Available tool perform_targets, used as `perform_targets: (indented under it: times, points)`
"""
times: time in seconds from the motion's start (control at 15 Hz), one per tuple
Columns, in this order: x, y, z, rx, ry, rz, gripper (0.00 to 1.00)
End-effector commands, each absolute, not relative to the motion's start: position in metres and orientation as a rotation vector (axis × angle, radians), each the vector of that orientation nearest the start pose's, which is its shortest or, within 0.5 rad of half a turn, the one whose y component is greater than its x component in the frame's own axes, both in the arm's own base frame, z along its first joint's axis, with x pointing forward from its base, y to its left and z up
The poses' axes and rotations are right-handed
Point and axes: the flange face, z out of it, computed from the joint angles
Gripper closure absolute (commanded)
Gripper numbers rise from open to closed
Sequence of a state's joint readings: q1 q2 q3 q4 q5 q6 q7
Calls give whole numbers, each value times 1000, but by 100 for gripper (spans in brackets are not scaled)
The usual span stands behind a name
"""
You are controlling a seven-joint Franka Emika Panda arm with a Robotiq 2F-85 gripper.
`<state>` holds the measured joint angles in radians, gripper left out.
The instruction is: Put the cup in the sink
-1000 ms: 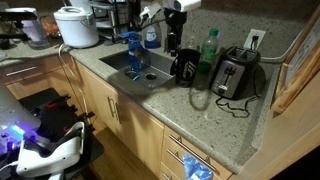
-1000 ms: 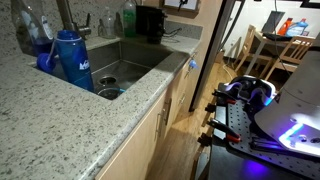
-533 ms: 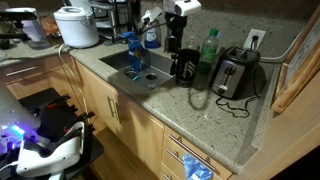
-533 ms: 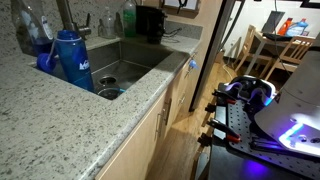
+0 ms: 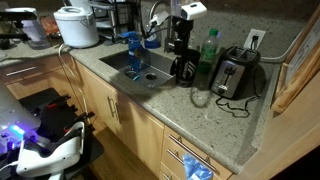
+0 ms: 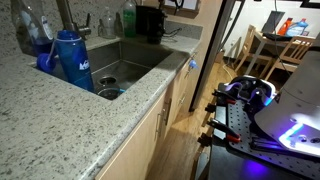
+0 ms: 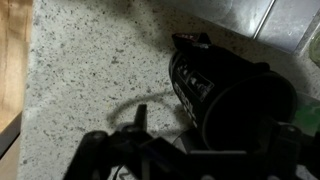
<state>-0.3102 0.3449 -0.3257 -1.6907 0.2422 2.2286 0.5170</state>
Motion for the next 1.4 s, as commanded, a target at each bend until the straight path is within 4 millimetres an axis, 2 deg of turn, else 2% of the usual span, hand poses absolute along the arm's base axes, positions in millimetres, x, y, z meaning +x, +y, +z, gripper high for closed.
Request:
perform_targets:
  times: [0.0, 0.67, 0.73, 0.8, 1.33]
  points:
    - [569, -383, 426, -2434, 1830, -315, 0]
    - [587, -389, 400, -2443, 1862, -239, 0]
    - [588, -389, 399, -2447, 1859, -234, 6]
    - [589, -389, 399, -2450, 1855, -231, 26]
    - [592, -390, 404, -2454, 1849, -237, 86]
